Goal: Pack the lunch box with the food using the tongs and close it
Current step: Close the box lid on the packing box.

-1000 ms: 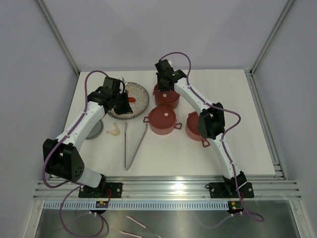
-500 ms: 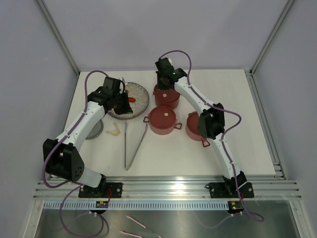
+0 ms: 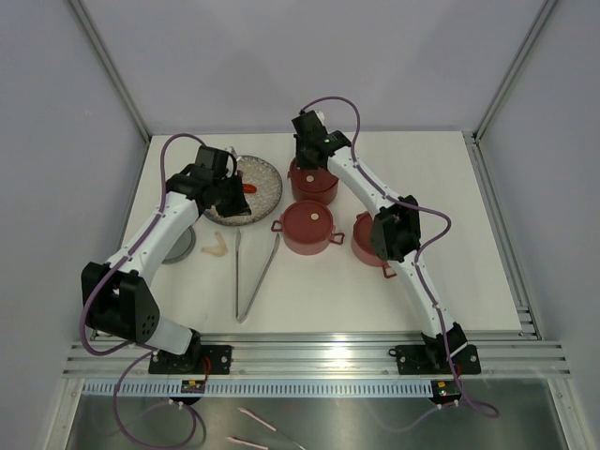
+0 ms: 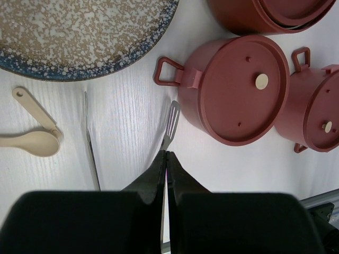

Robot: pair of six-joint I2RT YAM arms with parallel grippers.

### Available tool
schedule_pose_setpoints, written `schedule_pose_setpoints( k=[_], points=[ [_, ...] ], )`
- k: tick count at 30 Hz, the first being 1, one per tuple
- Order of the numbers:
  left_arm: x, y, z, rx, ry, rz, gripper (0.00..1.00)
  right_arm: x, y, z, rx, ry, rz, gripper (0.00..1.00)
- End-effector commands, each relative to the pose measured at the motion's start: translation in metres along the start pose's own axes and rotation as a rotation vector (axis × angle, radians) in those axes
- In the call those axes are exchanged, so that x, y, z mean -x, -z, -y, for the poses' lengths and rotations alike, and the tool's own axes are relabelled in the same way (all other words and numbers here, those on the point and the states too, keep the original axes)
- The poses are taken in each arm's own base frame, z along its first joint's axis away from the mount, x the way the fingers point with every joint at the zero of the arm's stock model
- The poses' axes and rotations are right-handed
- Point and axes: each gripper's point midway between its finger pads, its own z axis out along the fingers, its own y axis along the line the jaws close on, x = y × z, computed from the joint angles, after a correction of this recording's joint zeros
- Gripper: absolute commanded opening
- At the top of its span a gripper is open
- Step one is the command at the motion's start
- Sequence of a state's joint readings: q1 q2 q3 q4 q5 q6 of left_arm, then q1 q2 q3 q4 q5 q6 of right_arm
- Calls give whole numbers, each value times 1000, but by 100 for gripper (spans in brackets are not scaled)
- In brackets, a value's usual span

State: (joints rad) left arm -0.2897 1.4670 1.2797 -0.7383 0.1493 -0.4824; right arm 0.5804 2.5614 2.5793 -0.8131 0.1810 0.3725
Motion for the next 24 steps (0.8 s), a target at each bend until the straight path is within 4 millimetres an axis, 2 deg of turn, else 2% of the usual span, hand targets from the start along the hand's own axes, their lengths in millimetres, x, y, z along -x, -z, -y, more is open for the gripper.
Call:
schedule_pose_setpoints(
  k=[1, 7, 12, 16, 23, 24],
  points=[
    [6, 5, 1, -14, -2, 40, 0, -34, -7, 38, -136, -17, -105, 0],
    [6, 4, 2, -17, -2, 37, 0, -22, 10, 38, -135, -17, -79, 0],
    [5, 4, 2, -16, -4, 36, 0, -22, 17, 38, -141, -5, -98, 0],
    [4, 2, 2, -17, -4, 31, 0, -12, 29, 30, -93, -3, -72, 1],
    [4, 2, 1, -17, -6, 34, 0, 32, 65, 29, -83, -10, 74, 9],
    [5, 2, 2, -19, -3, 35, 0, 34, 67, 32, -94, -8, 76, 13]
  ],
)
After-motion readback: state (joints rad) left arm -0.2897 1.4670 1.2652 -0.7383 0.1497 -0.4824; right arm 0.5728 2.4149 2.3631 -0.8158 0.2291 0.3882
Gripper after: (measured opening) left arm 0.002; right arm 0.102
